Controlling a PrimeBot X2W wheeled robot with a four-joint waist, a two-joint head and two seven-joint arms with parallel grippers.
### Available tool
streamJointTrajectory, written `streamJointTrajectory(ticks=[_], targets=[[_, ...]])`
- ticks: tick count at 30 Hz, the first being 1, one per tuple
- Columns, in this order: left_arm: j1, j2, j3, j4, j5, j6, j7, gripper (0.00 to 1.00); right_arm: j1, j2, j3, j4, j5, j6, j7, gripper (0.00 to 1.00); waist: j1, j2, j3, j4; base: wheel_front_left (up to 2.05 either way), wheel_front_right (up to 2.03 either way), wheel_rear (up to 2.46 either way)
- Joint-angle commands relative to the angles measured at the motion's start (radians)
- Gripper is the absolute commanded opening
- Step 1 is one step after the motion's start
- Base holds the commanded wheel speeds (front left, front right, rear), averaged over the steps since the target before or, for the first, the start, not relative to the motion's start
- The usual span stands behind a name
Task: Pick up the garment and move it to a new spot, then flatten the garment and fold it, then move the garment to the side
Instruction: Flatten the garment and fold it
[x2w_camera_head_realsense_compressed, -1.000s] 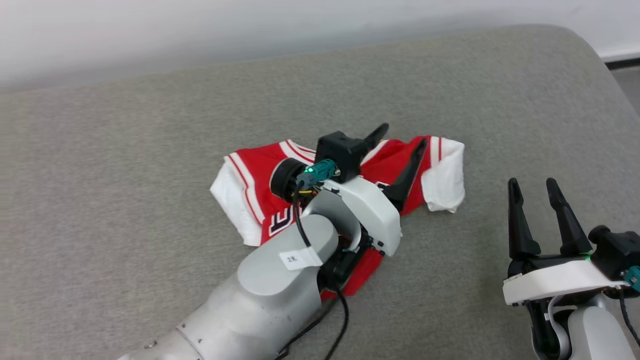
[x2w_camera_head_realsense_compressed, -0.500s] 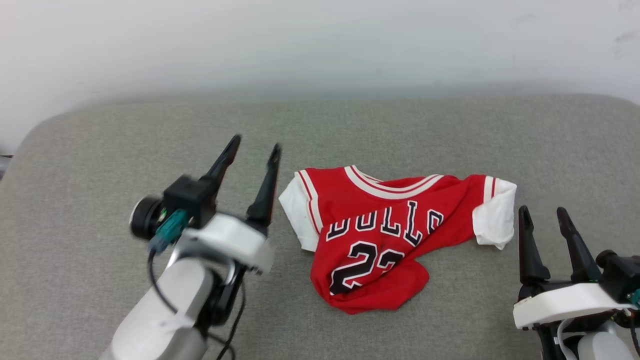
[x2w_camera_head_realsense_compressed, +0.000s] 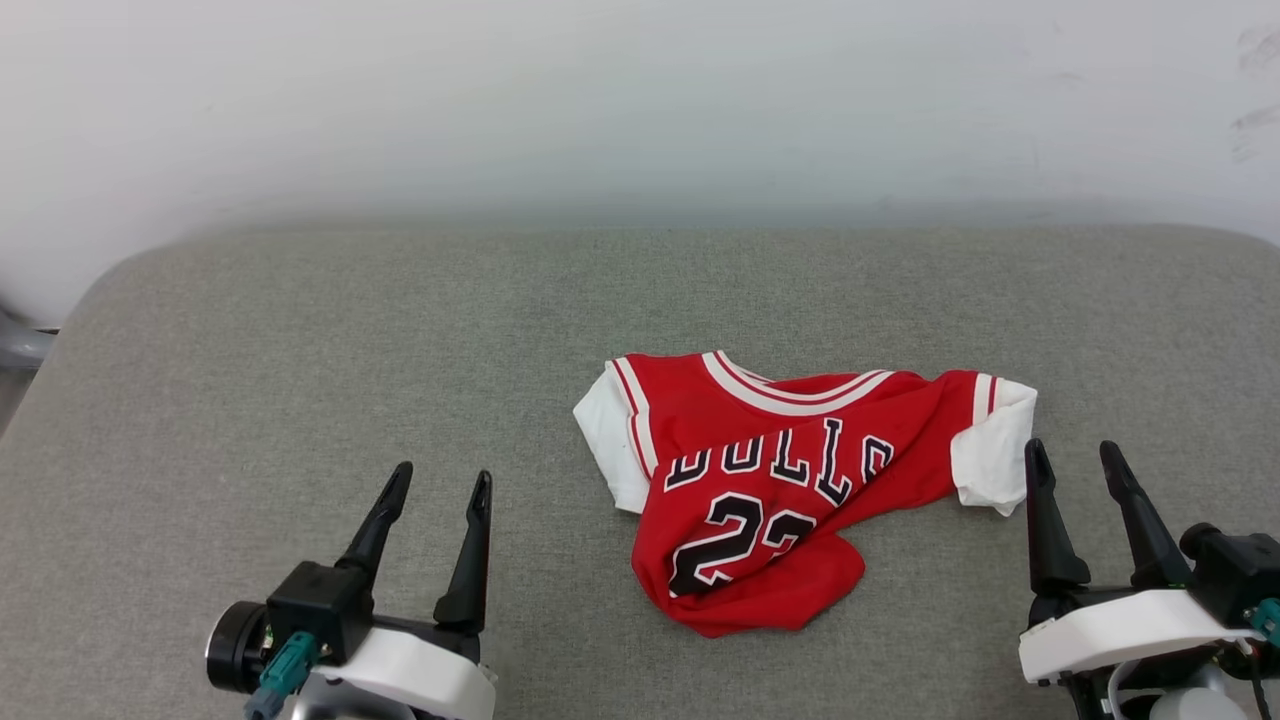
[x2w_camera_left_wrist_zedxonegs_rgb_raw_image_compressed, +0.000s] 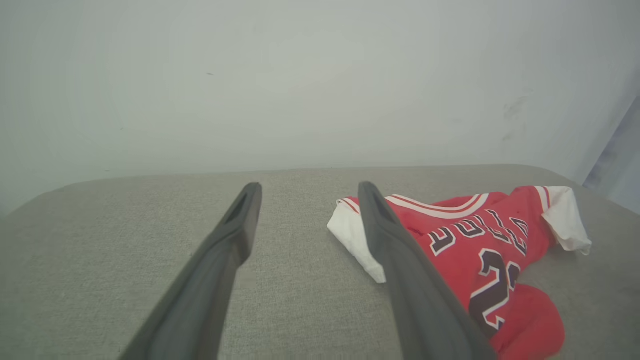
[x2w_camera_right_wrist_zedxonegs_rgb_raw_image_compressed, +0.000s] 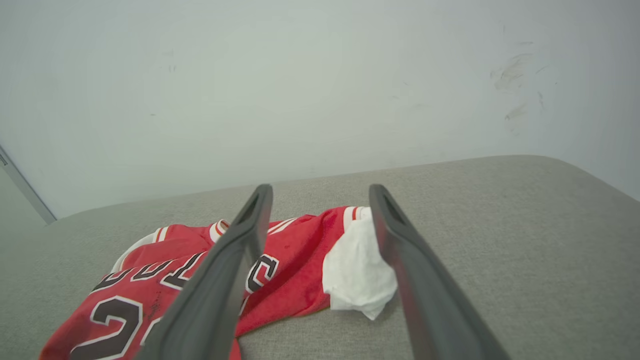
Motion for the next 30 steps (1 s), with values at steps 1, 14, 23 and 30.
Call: streamJointTrajectory(ticks=[1, 14, 23, 30], targets=[[0.013, -0.008, 0.018, -0.006, 0.017, -0.014, -0.002, 1.0, 0.011, -0.001, 0.004, -0.007, 0.004, -0.001, 0.002, 1.0, 0.0002, -0.0001, 0.001, -0.001, 0.0, 0.0, 0.0], [-0.056, -0.034, 0.064, 0.039, 0.065, -0.121, 0.007, 1.0, -0.002, -0.004, 0.014, -0.024, 0.005, -0.001, 0.007, 1.0, 0.0002, -0.0001, 0.042, -0.041, 0.0, 0.0, 0.0], [-0.327, 0.037, 0.0, 0.096, -0.069, -0.228, 0.365, 1.0, -0.043, -0.002, 0.011, -0.035, 0.005, -0.001, 0.001, 1.0, 0.0002, -0.0001, 0.131, -0.083, 0.0, 0.0, 0.0], [-0.55, 0.136, -0.103, 0.129, -0.237, -0.242, 0.75, 1.0, -0.082, 0.0, 0.017, -0.039, 0.009, -0.001, -0.011, 1.0, 0.0002, -0.0001, 0.204, -0.125, 0.0, 0.0, 0.0]])
